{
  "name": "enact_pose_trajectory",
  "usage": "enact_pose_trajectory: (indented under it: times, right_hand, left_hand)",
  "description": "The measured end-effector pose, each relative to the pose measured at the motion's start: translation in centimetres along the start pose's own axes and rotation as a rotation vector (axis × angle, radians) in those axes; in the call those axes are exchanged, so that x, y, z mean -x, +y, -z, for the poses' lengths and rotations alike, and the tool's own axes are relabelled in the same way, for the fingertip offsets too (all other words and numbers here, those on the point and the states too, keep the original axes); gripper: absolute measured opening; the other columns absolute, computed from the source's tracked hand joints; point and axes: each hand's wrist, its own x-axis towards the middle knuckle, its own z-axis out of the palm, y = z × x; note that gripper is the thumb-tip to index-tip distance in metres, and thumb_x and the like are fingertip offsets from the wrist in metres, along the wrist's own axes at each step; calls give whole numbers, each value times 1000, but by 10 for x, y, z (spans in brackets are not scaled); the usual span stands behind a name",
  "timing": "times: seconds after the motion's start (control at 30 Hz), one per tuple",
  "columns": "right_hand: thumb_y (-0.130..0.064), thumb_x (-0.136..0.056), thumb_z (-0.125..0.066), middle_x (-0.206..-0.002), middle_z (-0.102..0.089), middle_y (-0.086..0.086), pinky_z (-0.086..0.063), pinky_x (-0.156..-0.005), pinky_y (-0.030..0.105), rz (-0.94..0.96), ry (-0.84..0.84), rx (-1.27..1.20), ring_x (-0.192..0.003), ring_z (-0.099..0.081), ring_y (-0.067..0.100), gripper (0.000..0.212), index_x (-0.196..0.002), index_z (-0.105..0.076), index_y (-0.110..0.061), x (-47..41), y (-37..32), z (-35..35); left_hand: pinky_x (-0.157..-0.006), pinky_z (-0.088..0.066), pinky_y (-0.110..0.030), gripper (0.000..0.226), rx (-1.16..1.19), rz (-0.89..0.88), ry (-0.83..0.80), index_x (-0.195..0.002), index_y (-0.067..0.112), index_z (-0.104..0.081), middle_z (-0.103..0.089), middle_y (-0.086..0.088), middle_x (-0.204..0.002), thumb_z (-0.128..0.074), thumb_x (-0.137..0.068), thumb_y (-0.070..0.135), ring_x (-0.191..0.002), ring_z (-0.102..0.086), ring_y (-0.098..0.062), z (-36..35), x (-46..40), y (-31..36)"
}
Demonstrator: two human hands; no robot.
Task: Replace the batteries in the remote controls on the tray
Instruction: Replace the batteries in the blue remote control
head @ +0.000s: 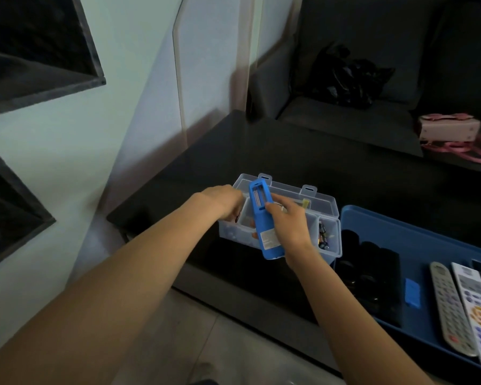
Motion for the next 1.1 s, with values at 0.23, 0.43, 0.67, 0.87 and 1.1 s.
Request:
enact_pose_trajectory:
  times: [0.23,0.43,0.67,0.87,1.1]
  right_hand:
    - [-21,-99,-46,-113,-59,6,-58,-57,30,-4,-3,14,-81,-66,18,34,-132,-49,-20,-1,2,-1]
    - [-22,-99,-46,-120,-60,11,-59,-60,33,-36,8,22,-85,-67,22,36,-135,-48,-19,-5,3,4]
    - [-22,-99,-47,-117,-61,9,-58,-57,31,-21,7,-15,-83,-68,23,35,-133,-49,-21,-7,2,4]
    - [-23,-99,-47,-113,-62,6,-57,-55,29,-40,9,-48,-77,-68,18,34,-132,-48,-22,0,-3,10]
    - [-20,-99,-47,-93,-66,3,-60,-64,36,-78,26,-138,-78,-70,23,30,-128,-51,-18,14,0,36]
  left_hand:
    - [-72,-41,-28,29,-321,-32,18,-117,15,-44,-44,-4,-89,-54,-90,18,-81,-47,-18,5,7,20]
    - [-71,-41,-29,35,-367,-35,6,-124,14,-43,-48,-7,-101,-54,-91,19,-82,-48,-18,4,4,23]
    - [-65,-44,-26,16,-236,-101,199,-103,11,-56,-45,1,-74,-57,-89,18,-68,-50,-12,11,11,6]
    - [-76,-52,-21,22,615,-90,652,-108,10,-65,-67,-3,-100,-61,-87,14,-85,-64,-9,-4,23,-6]
    - [-74,-56,-21,16,1878,81,526,-95,14,-66,-70,-4,-93,-63,-83,3,-85,-69,-11,-37,47,41]
